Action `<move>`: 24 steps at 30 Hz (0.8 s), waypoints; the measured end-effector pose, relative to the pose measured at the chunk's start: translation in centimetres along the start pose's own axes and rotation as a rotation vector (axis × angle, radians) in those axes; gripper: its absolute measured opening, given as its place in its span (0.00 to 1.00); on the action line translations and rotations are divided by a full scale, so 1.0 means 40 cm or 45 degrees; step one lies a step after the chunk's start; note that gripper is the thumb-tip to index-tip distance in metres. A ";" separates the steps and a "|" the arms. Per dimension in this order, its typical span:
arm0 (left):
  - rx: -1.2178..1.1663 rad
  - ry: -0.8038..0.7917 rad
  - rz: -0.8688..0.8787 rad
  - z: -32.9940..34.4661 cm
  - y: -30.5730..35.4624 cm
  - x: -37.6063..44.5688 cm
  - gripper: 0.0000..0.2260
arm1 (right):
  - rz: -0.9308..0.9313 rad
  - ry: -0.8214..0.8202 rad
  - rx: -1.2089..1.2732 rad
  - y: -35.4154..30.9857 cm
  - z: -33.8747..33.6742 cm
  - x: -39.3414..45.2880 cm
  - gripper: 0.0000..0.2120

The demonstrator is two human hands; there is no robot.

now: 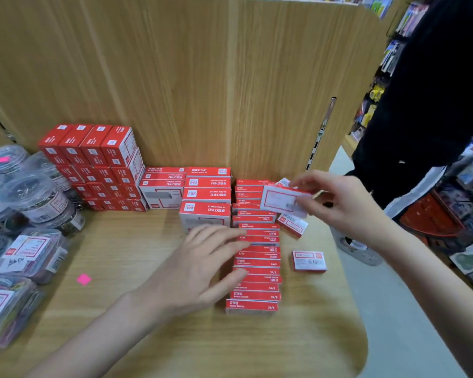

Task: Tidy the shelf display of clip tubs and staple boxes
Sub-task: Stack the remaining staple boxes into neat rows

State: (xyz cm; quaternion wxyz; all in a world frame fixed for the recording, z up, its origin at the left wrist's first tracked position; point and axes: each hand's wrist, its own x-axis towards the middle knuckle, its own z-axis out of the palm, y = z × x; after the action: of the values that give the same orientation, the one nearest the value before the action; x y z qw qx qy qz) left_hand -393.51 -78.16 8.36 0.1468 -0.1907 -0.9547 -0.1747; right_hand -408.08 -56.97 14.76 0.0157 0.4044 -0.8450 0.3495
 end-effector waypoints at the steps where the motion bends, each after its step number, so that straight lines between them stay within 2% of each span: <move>1: -0.076 -0.025 -0.017 0.002 -0.001 -0.025 0.22 | 0.014 -0.062 0.061 -0.009 0.001 -0.033 0.10; 6: -0.202 -0.115 -0.054 0.031 0.005 -0.116 0.23 | 0.062 -0.303 0.313 -0.065 0.039 -0.143 0.07; 10: -0.286 -0.124 -0.078 0.044 0.018 -0.134 0.27 | 0.001 -0.391 0.230 -0.091 0.095 -0.195 0.07; 14: -0.407 -0.129 -0.142 0.050 0.030 -0.143 0.31 | -0.157 -0.263 0.025 -0.099 0.145 -0.235 0.07; 18: -0.584 -0.029 -0.283 0.070 0.046 -0.152 0.31 | -0.352 -0.142 -0.255 -0.096 0.196 -0.276 0.04; 21: -0.639 -0.005 -0.318 0.084 0.055 -0.152 0.30 | -0.294 -0.089 -0.304 -0.085 0.213 -0.293 0.07; 24: -0.659 0.031 -0.314 0.086 0.058 -0.149 0.30 | -0.123 -0.096 -0.354 -0.073 0.217 -0.298 0.21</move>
State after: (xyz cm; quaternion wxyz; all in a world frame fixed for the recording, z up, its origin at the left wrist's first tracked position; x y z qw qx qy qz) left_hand -388.03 -76.68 3.84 0.0823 -0.1021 -0.8926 -0.4313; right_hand -395.83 -55.44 6.21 0.0566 0.4512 -0.8648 0.2127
